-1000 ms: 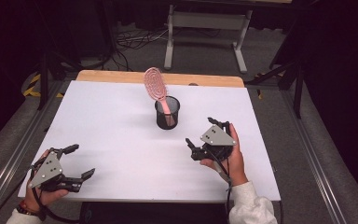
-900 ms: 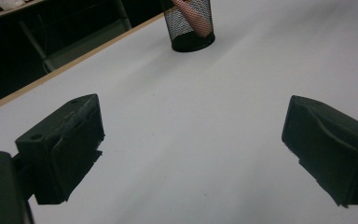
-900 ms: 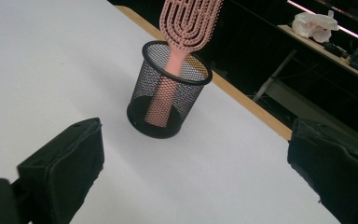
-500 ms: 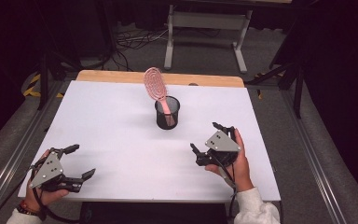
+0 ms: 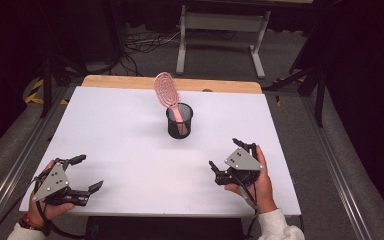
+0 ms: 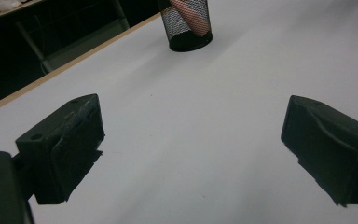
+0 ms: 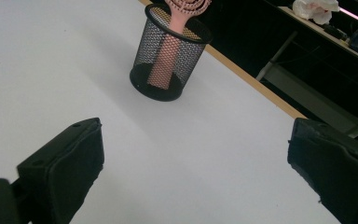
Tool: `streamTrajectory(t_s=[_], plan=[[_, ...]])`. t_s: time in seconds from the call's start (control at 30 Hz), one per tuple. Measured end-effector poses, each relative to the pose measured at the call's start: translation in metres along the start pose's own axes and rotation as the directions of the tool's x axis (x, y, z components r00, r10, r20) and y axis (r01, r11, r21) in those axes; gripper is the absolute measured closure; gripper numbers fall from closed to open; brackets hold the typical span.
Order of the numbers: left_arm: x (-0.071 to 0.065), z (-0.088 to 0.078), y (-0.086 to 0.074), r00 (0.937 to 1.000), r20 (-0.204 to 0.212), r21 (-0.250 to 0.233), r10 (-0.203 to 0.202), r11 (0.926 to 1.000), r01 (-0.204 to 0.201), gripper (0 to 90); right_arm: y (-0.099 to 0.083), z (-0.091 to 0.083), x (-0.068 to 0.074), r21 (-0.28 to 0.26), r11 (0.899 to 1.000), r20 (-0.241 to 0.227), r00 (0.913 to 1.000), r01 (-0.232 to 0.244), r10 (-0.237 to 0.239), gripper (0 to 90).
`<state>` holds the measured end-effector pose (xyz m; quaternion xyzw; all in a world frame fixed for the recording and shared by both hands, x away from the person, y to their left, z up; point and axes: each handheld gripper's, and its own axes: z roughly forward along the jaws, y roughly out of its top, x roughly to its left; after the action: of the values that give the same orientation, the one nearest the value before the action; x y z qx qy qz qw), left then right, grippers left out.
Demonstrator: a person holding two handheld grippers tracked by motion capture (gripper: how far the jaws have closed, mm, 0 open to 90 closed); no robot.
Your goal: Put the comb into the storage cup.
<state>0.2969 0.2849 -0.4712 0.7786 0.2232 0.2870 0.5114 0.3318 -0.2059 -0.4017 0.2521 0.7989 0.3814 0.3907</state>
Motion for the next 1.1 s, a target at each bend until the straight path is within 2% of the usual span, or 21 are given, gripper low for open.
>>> streamTrajectory(t_s=[0.33, 0.57, 0.67, 0.93, 1.0, 1.07, 1.1], plan=[[-0.001, 0.001, 0.000, 0.9999, 0.005, 0.002, -0.010, 1.0000, 0.010, 6.6, -0.023, -0.010, 0.001, 0.020, 1.000, -0.002, 0.9999, -0.014, 0.014, 4.2], [-0.005, 0.003, 0.002, 0.9998, -0.003, 0.012, 0.021, 0.9997, -0.021, 7.2, -0.042, -0.018, 0.002, 0.022, 0.999, -0.004, 0.9997, -0.024, 0.024, 4.2], [-0.005, 0.004, 0.002, 0.9998, -0.003, 0.008, 0.020, 0.9998, -0.020, 7.4, -0.051, -0.021, 0.002, 0.012, 0.999, -0.020, 0.9993, -0.031, 0.031, 4.1], [-0.006, 0.011, 0.002, 0.9999, 0.013, 0.016, 0.010, 0.9998, -0.010, 6.7, -0.080, -0.025, -0.003, 0.028, 0.995, -0.019, 0.9957, -0.091, 0.091, 4.2], [-0.004, 0.011, 0.002, 0.9998, 0.013, 0.015, 0.014, 0.9998, -0.014, 6.6, -0.084, -0.024, -0.004, 0.042, 0.996, -0.008, 0.9972, -0.074, 0.074, 4.2], [-0.004, 0.012, 0.002, 0.9998, 0.012, 0.016, 0.013, 0.9998, -0.014, 6.5, -0.086, -0.023, -0.005, 0.029, 0.993, -0.025, 0.9935, -0.110, 0.111, 4.2], [-0.003, 0.013, 0.001, 0.9999, 0.016, 0.016, -0.002, 0.9999, 0.002, 6.4, -0.086, -0.022, -0.005, 0.027, 0.993, -0.021, 0.9935, -0.112, 0.112, 4.2]])
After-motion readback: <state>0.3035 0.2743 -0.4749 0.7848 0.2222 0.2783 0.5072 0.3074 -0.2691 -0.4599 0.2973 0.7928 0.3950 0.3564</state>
